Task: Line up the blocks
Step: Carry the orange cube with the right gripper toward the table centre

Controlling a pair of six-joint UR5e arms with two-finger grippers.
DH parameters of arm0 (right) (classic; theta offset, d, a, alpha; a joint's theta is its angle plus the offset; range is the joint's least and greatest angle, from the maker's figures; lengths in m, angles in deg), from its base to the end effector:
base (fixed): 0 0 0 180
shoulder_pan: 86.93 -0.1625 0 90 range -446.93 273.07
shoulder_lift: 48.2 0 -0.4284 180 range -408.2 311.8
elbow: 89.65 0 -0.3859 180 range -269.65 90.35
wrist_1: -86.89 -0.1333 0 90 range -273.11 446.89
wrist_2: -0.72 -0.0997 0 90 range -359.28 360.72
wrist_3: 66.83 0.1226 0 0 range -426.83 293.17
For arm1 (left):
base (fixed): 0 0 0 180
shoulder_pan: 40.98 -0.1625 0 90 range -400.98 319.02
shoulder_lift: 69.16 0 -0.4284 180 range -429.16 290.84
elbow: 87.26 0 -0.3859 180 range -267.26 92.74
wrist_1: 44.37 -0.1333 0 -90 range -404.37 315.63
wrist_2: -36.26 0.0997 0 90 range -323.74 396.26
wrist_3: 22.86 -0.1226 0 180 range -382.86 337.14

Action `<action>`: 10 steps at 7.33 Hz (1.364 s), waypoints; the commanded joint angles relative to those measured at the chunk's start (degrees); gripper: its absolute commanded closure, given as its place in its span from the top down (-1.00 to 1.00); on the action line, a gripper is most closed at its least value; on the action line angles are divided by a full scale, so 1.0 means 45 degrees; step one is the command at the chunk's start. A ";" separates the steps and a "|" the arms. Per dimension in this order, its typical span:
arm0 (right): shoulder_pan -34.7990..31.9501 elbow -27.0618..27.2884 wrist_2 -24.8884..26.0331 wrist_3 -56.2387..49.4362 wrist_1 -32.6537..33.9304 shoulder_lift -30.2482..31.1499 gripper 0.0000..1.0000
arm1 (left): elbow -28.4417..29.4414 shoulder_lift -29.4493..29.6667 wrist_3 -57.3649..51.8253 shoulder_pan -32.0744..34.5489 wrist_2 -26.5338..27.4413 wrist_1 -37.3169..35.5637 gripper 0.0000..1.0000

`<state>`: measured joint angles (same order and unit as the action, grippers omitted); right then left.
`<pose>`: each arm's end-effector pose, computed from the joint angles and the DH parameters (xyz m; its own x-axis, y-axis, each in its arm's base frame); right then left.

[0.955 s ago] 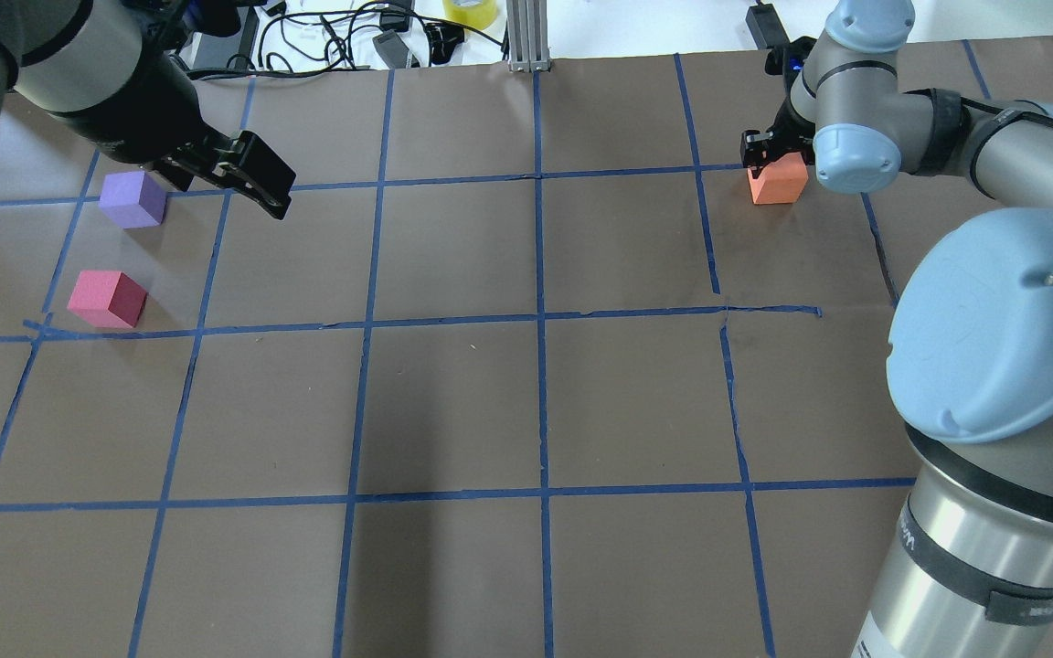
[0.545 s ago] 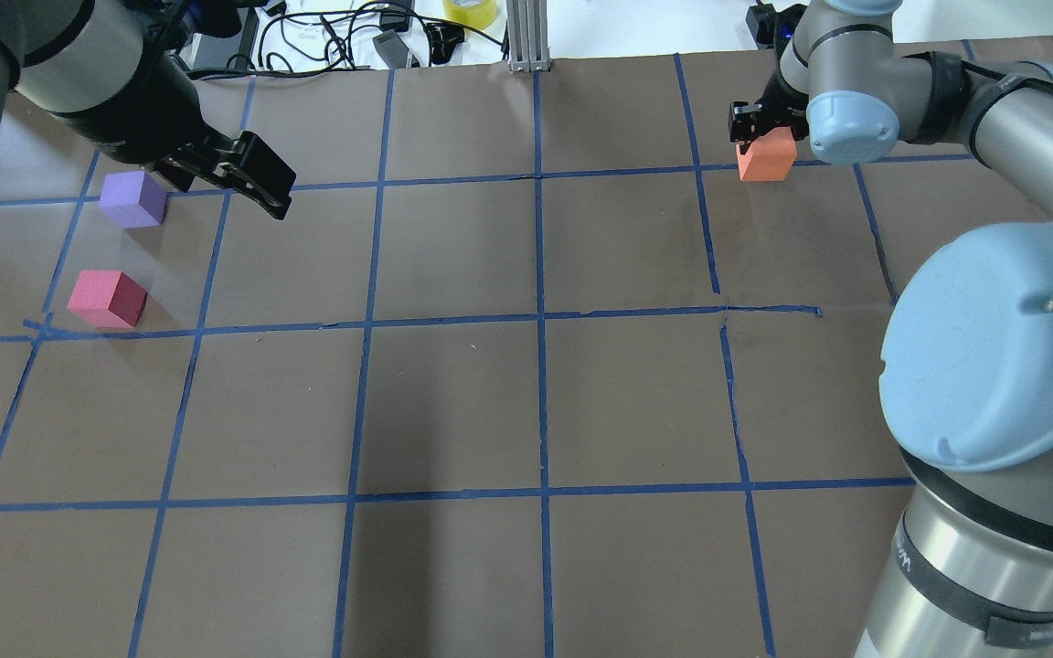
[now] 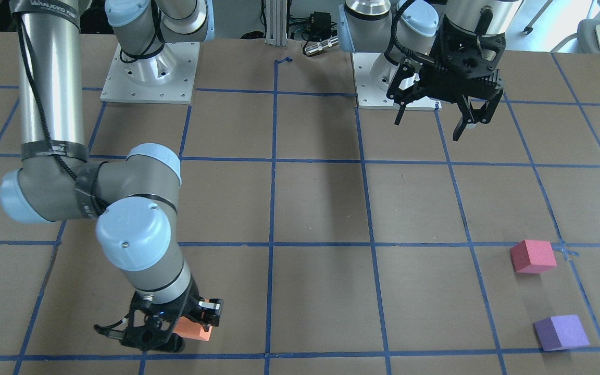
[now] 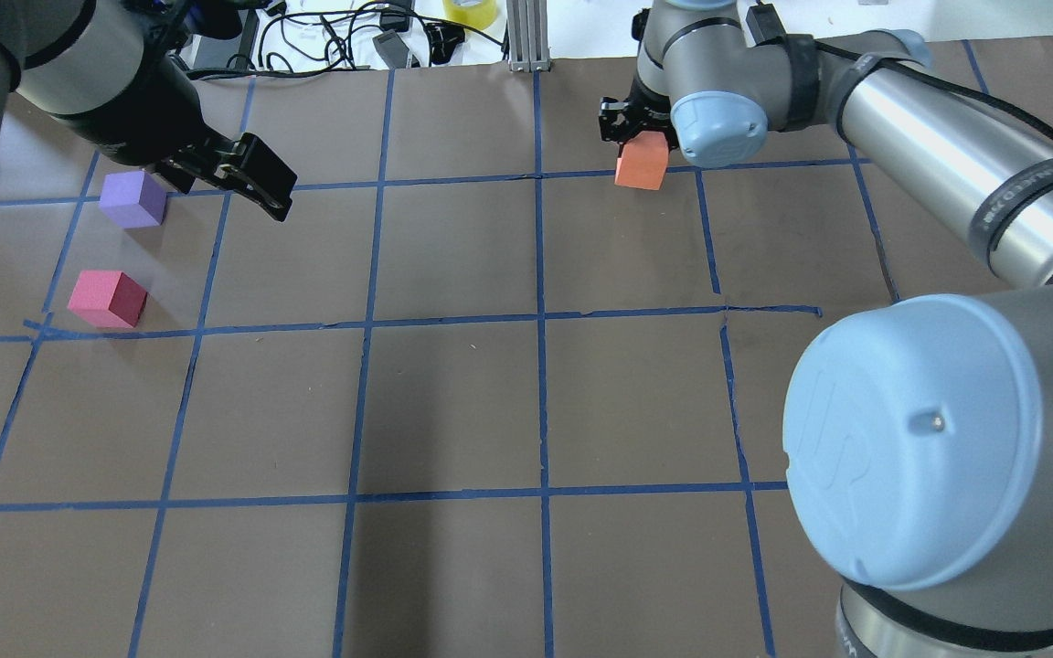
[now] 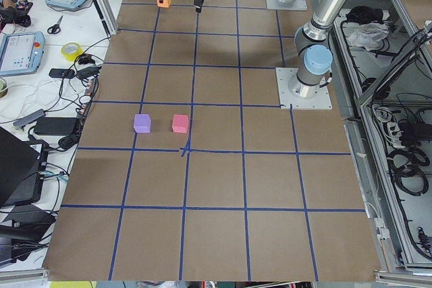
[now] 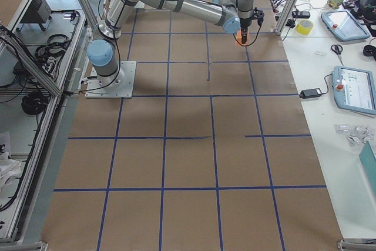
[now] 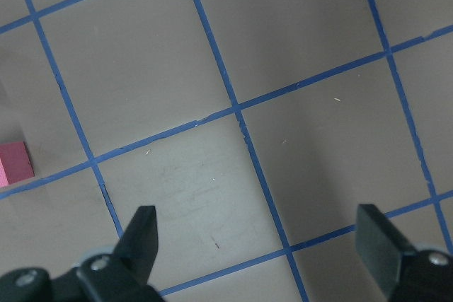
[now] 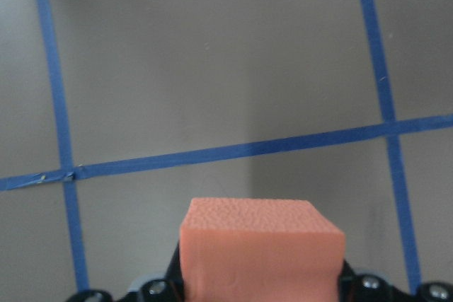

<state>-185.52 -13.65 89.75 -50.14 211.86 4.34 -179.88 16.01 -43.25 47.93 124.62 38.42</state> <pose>0.2439 -0.7082 0.2487 -0.9885 0.1320 -0.0732 0.1436 0.9719 -0.1864 -0.1279 -0.4705 0.4997 -0.9434 0.3302 -0.0306 0.3306 0.9295 -0.1633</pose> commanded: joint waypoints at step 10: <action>-0.2641 -0.0072 -0.0233 0.0490 0.0080 -0.1188 -1.00 | 0.0017 0.0038 -0.0195 -0.0033 0.0053 -0.0039 1.00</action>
<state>-196.77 -13.97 88.82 -47.92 212.08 -0.52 -179.78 16.14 -44.14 47.81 124.85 38.27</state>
